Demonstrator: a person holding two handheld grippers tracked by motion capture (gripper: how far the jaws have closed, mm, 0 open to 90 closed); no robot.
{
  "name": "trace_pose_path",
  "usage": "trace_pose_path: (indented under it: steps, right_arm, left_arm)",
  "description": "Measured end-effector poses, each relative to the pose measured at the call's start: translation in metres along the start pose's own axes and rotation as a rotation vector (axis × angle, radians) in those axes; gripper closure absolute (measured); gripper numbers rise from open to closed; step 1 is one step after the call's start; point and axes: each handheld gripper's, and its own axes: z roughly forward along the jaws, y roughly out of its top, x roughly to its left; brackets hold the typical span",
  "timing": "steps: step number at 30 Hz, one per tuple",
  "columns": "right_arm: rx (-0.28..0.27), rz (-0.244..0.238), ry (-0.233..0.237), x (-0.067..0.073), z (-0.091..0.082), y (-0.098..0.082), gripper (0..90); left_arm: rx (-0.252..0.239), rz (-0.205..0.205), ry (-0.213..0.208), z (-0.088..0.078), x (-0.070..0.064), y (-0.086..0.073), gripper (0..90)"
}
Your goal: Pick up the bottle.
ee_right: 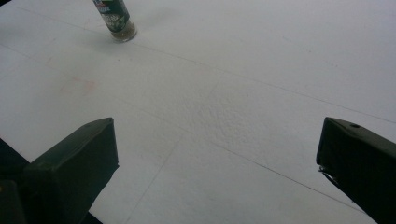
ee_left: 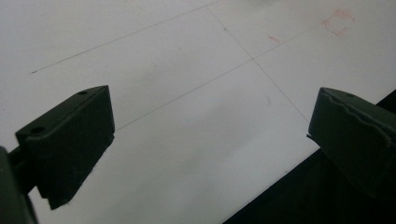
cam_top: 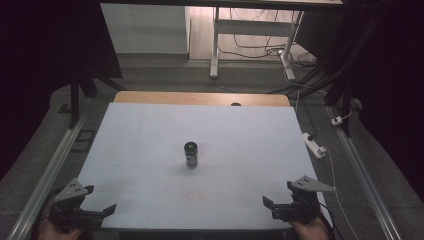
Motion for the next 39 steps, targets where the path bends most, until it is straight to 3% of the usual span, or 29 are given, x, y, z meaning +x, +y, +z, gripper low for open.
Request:
trace_pose_path:
  steps: [29,35,39]
  right_arm:
    - [0.016,-0.022,-0.001,0.002,0.001,0.0,0.0]
    - [0.017,-0.018,0.001,0.002,0.001,0.0,0.0]
    - [0.019,-0.02,0.002,0.002,0.001,0.0,0.0]
  left_arm:
    - [0.011,0.004,0.004,0.001,-0.001,0.002,1.2]
    - [-0.009,0.034,-0.029,0.002,-0.005,0.01,1.2]
    - [-0.02,0.055,-0.077,0.006,-0.005,0.015,1.3]
